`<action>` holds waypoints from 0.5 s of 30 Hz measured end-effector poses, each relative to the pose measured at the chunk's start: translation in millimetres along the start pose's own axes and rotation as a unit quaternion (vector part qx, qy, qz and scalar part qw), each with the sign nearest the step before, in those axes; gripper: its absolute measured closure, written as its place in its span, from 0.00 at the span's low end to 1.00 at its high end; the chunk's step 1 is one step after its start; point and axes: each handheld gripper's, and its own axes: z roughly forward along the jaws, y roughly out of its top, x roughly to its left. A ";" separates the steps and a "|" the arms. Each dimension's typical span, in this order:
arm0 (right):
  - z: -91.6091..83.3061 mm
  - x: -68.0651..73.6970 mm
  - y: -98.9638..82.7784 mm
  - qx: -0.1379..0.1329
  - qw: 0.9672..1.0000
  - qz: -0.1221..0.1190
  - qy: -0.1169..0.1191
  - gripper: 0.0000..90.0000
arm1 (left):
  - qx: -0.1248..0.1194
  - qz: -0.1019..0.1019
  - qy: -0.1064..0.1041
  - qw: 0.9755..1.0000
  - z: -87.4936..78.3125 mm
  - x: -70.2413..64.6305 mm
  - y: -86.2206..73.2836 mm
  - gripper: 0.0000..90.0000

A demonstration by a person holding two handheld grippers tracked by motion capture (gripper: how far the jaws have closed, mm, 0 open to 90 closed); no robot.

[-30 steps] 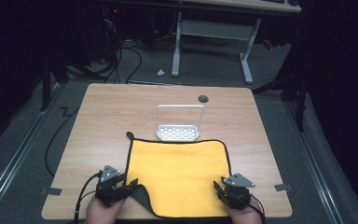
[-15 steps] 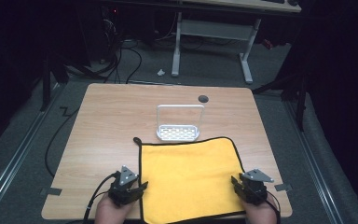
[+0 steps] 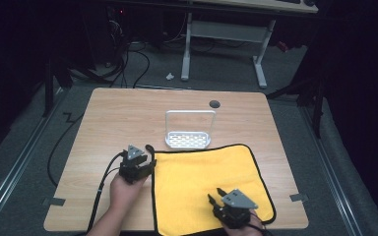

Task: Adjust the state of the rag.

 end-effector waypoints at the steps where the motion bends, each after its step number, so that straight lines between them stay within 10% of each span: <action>1: 2.6 9.2 1.0 0.002 1.000 -0.011 0.008 0.67 | 0.007 -0.007 0.003 1.000 4.8 0.3 3.1 0.60; 15: 14.9 116.0 3.9 0.000 0.990 -0.073 0.121 0.67 | 0.012 -0.038 0.016 0.999 25.3 1.4 10.9 0.70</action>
